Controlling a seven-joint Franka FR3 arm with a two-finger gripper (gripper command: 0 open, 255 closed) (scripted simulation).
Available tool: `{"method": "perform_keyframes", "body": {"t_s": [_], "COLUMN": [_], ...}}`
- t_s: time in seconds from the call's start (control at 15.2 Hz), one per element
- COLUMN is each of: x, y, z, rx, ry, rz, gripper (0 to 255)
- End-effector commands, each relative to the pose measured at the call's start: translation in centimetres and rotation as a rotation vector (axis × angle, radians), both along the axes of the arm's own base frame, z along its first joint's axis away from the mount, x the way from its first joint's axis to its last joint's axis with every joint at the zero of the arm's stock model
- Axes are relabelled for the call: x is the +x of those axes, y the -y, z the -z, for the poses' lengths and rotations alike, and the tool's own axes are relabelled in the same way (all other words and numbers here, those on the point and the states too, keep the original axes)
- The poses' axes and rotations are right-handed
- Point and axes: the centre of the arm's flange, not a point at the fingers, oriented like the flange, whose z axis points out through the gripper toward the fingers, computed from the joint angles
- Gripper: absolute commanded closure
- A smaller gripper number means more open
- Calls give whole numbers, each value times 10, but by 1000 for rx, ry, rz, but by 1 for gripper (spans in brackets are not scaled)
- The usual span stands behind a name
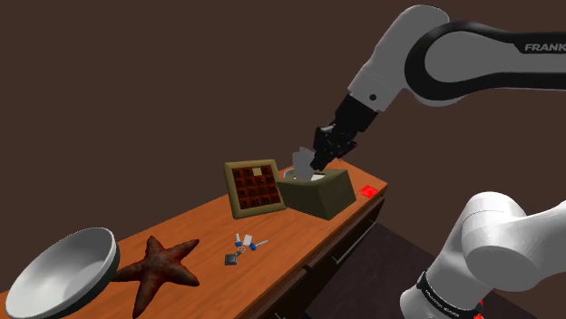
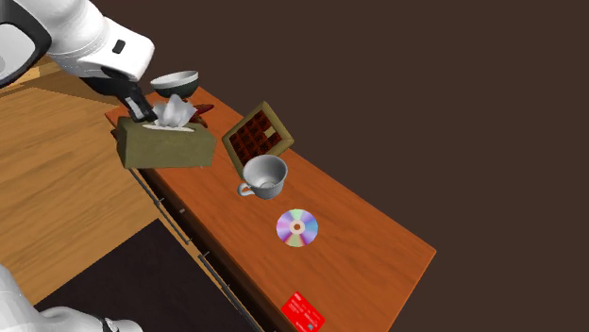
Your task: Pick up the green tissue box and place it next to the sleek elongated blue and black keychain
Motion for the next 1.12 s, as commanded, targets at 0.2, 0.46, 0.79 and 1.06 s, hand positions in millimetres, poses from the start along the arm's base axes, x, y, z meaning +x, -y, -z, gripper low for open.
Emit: {"method": "perform_keyframes", "body": {"t_s": [0.2, 0.46, 0.79, 1.06], "x": [-1, -1, -1, -1], "y": [1, 1, 1, 1], "z": [26, 48, 74, 95], "rx": [0, 0, 0, 0], "ry": [1, 1, 1, 1], "rz": [0, 0, 0, 0], "gripper": [255, 255, 255, 255]}}
